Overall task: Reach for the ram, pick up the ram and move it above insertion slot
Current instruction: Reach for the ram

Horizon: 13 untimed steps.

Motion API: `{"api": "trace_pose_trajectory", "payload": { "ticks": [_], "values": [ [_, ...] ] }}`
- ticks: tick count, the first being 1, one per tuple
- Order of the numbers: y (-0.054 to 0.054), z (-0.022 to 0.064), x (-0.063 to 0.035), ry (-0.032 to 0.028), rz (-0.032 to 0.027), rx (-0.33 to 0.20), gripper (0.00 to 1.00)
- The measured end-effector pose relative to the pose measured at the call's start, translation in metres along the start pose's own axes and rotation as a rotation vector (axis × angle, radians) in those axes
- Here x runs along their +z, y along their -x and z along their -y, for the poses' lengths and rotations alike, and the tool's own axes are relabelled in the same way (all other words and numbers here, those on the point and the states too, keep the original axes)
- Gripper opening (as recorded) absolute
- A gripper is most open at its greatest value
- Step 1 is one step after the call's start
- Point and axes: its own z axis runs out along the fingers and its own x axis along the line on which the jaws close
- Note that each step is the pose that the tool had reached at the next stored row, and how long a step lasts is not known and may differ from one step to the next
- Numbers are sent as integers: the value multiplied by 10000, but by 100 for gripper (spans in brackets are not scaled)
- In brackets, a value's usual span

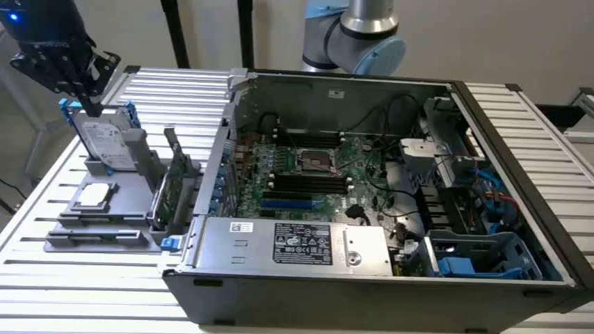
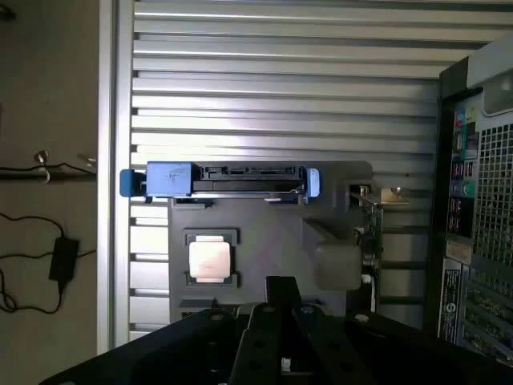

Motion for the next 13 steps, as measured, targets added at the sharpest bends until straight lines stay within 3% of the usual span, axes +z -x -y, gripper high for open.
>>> {"api": "trace_pose_trajectory", "payload": {
  "ticks": [11, 13],
  "values": [
    [-1, 0, 0, 0, 0, 0, 11],
    [-9, 34, -2, -2, 6, 3, 11]
  ]
}}
